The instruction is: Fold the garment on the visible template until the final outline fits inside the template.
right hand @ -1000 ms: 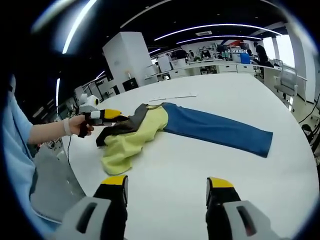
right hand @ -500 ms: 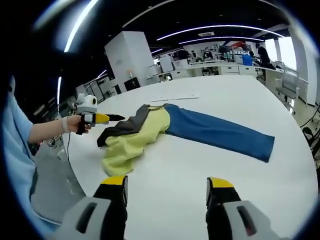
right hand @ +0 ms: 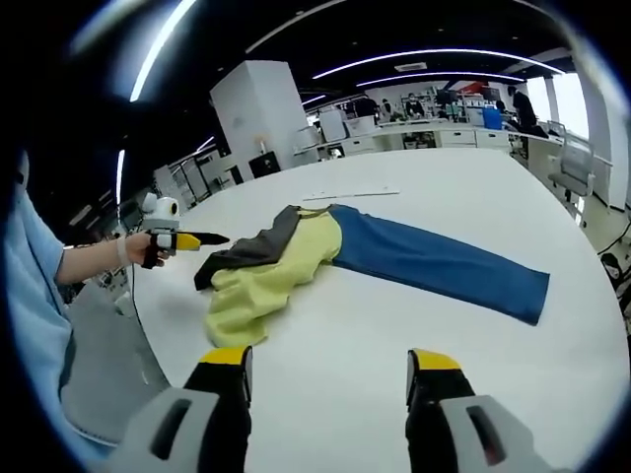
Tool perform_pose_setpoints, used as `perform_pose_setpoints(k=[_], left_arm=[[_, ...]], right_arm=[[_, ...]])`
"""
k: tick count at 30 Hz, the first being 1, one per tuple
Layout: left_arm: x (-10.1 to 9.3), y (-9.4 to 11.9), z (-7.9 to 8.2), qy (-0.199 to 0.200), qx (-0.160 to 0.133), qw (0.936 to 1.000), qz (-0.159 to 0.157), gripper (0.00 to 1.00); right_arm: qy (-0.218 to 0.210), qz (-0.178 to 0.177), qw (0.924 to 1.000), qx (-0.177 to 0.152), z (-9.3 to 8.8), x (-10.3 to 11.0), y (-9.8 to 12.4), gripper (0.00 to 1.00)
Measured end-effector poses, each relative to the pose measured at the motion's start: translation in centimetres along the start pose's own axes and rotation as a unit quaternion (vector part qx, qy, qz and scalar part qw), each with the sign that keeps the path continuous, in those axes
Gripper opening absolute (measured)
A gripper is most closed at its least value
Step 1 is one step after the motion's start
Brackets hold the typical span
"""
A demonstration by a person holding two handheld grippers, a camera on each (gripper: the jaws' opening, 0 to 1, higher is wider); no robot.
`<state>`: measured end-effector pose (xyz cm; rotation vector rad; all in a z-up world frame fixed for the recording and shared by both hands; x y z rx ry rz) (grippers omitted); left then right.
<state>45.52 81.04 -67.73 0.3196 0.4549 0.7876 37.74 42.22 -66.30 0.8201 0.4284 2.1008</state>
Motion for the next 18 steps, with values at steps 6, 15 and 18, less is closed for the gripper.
perform_pose_setpoints(k=[6,15,18], left_arm=[[1.2,2.2,-1.7,0.011,0.010,0.9997,0.020,0.88],[2.2,4.2,-4.6,0.037,0.027,0.9981,0.040,0.77],[2.2,4.6,-5.1,0.048,0.028,0.9977,0.040,0.72]], right_arm=[[0.000,0.003,1.0000,0.001,0.0,0.2,-0.2,0.62],[-0.002,0.003,1.0000,0.003,-0.1,0.4,-0.1,0.62],[-0.003,0.002,1.0000,0.003,-0.1,0.3,-0.1,0.62]])
Point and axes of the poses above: the point that each gripper's makers call its tool centre point, and the gripper's own axes: y roughly backward along the fingers, x roughly to its left, z roughly out of its top, the point moved 6 cm from there along y, roughly backward along the fingers, and after that the axes turned 9 degrees about -y, right-handed, at the moved point
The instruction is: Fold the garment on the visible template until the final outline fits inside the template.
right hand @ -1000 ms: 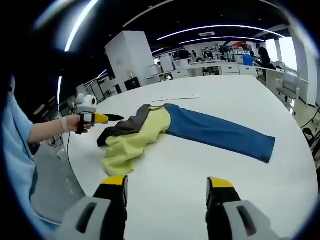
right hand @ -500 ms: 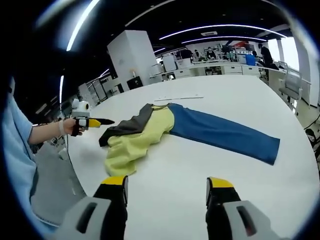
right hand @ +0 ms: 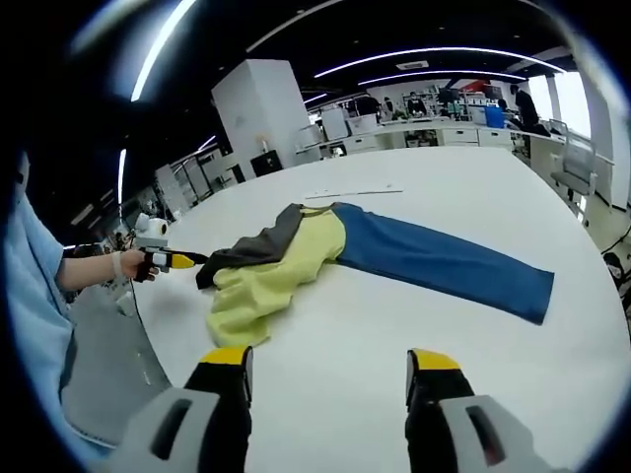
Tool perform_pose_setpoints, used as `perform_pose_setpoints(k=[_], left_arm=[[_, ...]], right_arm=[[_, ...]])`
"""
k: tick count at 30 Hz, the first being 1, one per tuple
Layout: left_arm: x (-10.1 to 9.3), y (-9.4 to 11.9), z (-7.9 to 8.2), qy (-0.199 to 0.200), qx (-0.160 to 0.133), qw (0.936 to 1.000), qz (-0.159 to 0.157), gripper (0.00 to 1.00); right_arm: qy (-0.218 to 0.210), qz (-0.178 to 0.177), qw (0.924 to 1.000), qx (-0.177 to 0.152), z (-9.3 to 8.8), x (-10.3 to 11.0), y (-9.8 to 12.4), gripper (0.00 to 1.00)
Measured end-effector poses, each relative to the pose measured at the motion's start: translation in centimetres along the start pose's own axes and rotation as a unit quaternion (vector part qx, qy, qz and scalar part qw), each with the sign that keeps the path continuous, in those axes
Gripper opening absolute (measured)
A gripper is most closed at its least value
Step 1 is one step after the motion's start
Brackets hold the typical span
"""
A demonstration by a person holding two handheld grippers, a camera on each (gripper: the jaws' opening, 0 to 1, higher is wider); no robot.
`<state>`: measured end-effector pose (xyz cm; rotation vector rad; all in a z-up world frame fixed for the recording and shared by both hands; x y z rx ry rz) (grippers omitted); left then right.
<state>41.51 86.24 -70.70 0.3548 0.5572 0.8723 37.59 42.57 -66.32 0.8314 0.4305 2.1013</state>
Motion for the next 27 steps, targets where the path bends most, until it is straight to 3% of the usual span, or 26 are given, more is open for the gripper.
perform_pose_setpoints(k=[10,16,21,27], left_arm=[[-0.3,-0.1,0.0,0.030,-0.009,0.9994,-0.012,0.48],[0.1,-0.5,-0.8,0.059,0.000,0.9982,-0.009,0.37],[-0.5,-0.8,-1.4,0.080,0.005,0.9965,-0.025,0.26],[-1.0,-0.9,-1.1,0.095,0.000,0.9947,-0.039,0.04]], right_arm=[[0.002,0.003,1.0000,0.002,0.1,0.2,-0.2,0.62],[-0.001,0.001,1.0000,0.000,0.1,0.1,0.0,0.62],[-0.004,-0.002,1.0000,0.000,-0.1,-0.1,0.1,0.61],[-0.004,-0.002,1.0000,0.003,-0.3,0.0,0.1,0.61]])
Point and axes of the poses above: the point that each gripper's makers call its tool centre point, and the gripper's own axes: y roughly backward along the fingers, x roughly to its left, z roughly out of its top, the point moved 6 cm from there along y, roughly backward along the fingers, and after that the axes turned 9 degrees about -y, right-handed, at the moved point
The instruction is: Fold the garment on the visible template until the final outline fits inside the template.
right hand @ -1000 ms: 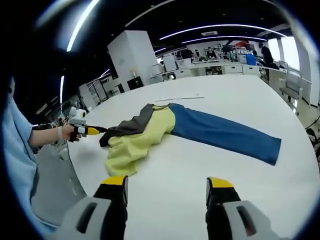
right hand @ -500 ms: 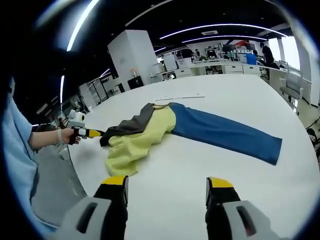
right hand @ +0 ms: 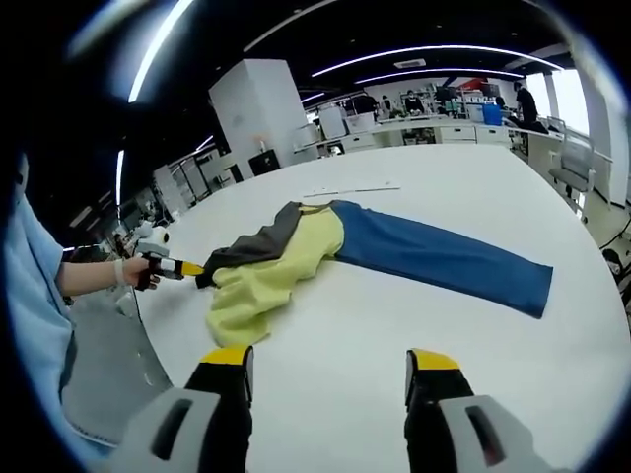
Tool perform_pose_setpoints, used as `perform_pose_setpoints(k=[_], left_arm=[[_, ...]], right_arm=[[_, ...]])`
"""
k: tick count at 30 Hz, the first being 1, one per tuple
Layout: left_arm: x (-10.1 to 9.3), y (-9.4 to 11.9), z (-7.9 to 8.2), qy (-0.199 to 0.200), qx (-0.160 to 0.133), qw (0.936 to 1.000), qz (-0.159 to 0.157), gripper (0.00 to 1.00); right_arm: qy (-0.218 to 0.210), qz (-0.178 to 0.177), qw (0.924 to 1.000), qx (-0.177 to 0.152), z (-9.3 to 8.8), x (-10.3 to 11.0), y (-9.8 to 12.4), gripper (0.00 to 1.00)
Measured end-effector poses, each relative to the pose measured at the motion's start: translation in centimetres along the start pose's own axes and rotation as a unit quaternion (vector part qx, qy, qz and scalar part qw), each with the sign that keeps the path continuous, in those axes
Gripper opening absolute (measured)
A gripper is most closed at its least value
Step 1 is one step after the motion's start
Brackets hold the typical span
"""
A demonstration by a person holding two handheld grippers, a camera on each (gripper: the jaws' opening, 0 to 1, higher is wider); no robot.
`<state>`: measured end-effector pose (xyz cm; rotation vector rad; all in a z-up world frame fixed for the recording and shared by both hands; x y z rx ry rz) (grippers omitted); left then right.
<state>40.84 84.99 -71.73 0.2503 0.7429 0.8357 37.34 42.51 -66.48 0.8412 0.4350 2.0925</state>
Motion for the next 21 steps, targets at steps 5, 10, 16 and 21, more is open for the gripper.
perform_pose_setpoints(k=[5,10,16,21], left_arm=[[0.1,0.7,0.7,-0.005,-0.014,0.9999,0.004,0.00],[0.5,1.2,0.9,0.006,-0.019,0.9998,0.006,0.00],[0.5,1.5,1.2,0.005,-0.024,0.9997,0.007,0.00],[0.7,2.0,1.8,0.001,-0.030,0.9995,0.011,0.00]], right_arm=[[-0.002,-0.001,1.0000,-0.002,0.1,-0.1,0.0,0.61],[0.000,0.000,1.0000,-0.001,0.0,0.0,0.0,0.61],[-0.001,-0.001,1.0000,-0.001,-0.1,0.0,0.0,0.61],[-0.002,-0.002,1.0000,-0.001,-0.2,-0.1,0.1,0.60]])
Point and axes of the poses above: the point that each gripper's makers call its tool centre point, and the gripper's own axes: y roughly backward along the fingers, x roughly to its left, z roughly out of its top, the point moved 6 cm from there along y, roughly backward along the fingers, and after that the axes turned 9 degrees about -y, right-handed, at the moved point
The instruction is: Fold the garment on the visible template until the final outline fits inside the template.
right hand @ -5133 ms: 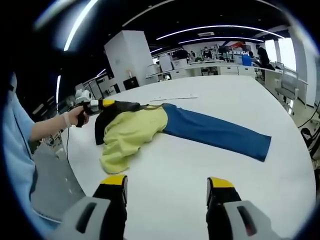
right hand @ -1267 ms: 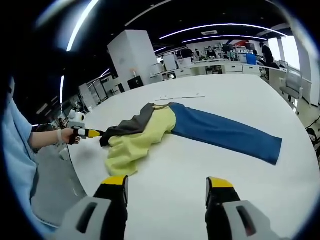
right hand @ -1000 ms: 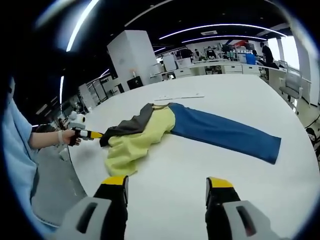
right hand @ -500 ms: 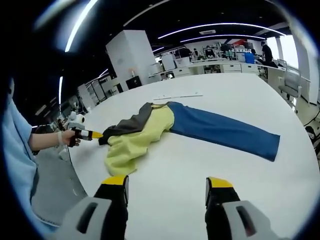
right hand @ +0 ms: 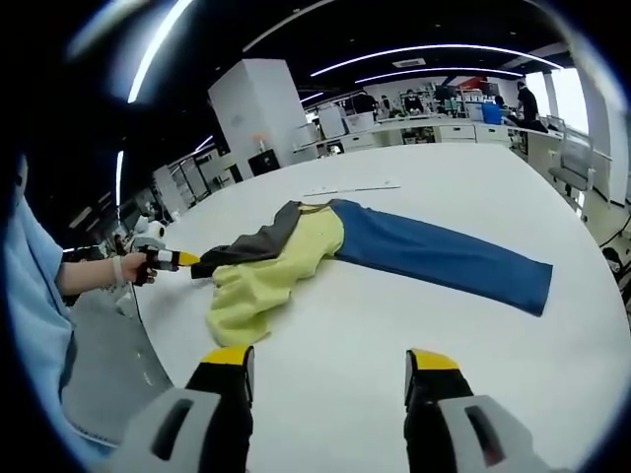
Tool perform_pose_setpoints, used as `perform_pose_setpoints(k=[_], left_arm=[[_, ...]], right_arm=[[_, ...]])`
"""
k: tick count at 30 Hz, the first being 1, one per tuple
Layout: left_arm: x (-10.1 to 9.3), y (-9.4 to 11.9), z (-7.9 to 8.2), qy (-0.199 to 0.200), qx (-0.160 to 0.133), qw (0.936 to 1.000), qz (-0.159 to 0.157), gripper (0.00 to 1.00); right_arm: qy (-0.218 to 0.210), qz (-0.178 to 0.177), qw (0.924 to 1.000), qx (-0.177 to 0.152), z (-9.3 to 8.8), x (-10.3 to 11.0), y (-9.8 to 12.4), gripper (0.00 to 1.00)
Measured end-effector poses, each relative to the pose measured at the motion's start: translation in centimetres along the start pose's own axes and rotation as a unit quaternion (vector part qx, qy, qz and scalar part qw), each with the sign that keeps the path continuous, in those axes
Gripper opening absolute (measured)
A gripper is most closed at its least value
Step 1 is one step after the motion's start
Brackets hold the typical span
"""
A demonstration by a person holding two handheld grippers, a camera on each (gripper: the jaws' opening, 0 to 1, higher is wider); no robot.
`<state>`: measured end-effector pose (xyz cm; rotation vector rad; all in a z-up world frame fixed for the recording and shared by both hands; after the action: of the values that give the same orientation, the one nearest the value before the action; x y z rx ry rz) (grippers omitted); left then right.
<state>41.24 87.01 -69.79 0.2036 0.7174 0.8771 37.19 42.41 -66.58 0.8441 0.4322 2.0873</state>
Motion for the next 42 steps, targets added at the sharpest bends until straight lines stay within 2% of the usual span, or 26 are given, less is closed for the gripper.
perform_pose_setpoints(k=[3,7,10,14,17,32,37,40,42], left_arm=[[0.2,0.6,0.8,-0.020,-0.009,0.9997,0.007,0.00],[0.6,1.4,1.2,-0.016,-0.012,0.9998,0.010,0.00],[0.8,2.2,1.2,-0.033,-0.004,0.9994,0.013,0.00],[2.0,3.3,1.6,-0.019,-0.015,0.9994,0.026,0.00],[2.7,4.1,1.9,-0.027,-0.014,0.9988,0.038,0.00],[8.1,8.9,6.4,-0.078,-0.003,0.9920,0.100,0.00],[10.1,10.2,6.8,-0.077,0.004,0.9899,0.119,0.00],[11.5,11.3,6.8,-0.096,0.016,0.9851,0.142,0.00],[12.6,11.7,6.8,-0.094,0.021,0.9832,0.155,0.00]], right_arm=[[-0.002,0.000,1.0000,0.001,-0.1,0.0,0.0,0.60],[-0.003,0.000,1.0000,0.002,-0.2,-0.1,-0.1,0.60],[-0.003,0.000,1.0000,0.003,-0.3,-0.1,-0.1,0.60],[-0.003,0.003,1.0000,0.004,-0.3,0.0,-0.3,0.60],[-0.003,0.004,1.0000,0.005,-0.3,0.2,-0.4,0.60],[-0.004,0.004,0.9999,0.010,-0.2,0.4,-1.0,0.60],[-0.004,0.003,0.9999,0.014,-0.3,0.5,-1.2,0.60],[-0.005,0.002,0.9999,0.014,-0.3,0.5,-1.2,0.60],[-0.007,0.001,0.9998,0.017,-0.4,0.5,-1.2,0.60]])
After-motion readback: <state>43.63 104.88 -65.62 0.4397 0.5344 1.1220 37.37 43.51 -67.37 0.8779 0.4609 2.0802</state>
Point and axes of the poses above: the point that each gripper's makers call its tool centre point, and the gripper's own axes: y roughly backward along the fingers, x roughly to its left, z roughly out of its top, the point moved 6 cm from there along y, roughly backward along the fingers, and after that the axes turned 9 degrees about -y, right-handed, at the moved point
